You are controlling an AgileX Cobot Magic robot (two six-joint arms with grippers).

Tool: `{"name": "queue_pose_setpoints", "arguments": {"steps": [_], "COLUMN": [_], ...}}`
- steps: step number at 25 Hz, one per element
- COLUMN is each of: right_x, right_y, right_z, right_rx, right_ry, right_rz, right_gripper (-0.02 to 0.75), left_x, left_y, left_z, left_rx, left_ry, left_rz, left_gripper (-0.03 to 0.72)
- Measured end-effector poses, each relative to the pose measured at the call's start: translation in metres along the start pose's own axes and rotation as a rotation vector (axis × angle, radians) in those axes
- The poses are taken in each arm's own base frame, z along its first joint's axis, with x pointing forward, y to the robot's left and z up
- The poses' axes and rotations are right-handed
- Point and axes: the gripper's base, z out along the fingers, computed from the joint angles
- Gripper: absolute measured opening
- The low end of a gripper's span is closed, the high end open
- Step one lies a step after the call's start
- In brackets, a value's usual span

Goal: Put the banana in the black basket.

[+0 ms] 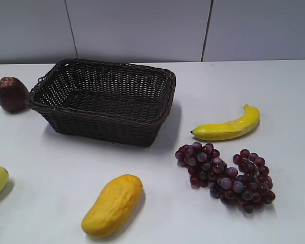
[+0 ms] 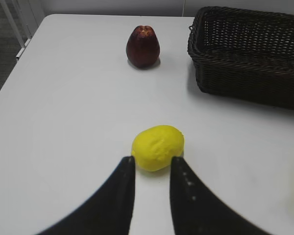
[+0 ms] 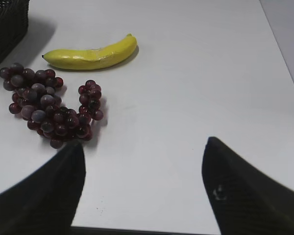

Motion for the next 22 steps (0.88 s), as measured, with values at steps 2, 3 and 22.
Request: {"name": "queue_pose_setpoints", "arguments": {"steps": [2, 3, 22], "right_x": [0.0, 0.0, -0.044], "right_y": [0.0, 0.0, -0.003], "right_z": [0.0, 0.0, 0.02], "right_rx": [0.0, 0.0, 0.008], "right_ry": [0.0, 0.0, -0.085], "right_rz": [0.0, 0.0, 0.012], "right_gripper": [0.591, 0.591, 0.591], "left_x": [0.0, 0.0, 0.0], "left_y": [0.0, 0.0, 0.0], "left_z": [0.0, 0.0, 0.0], "left_rx": [0.0, 0.0, 0.0], "left_ry": [0.0, 0.0, 0.0], "left_rz": [0.0, 0.0, 0.0], "left_gripper": [0.242, 0.242, 0.242]}}
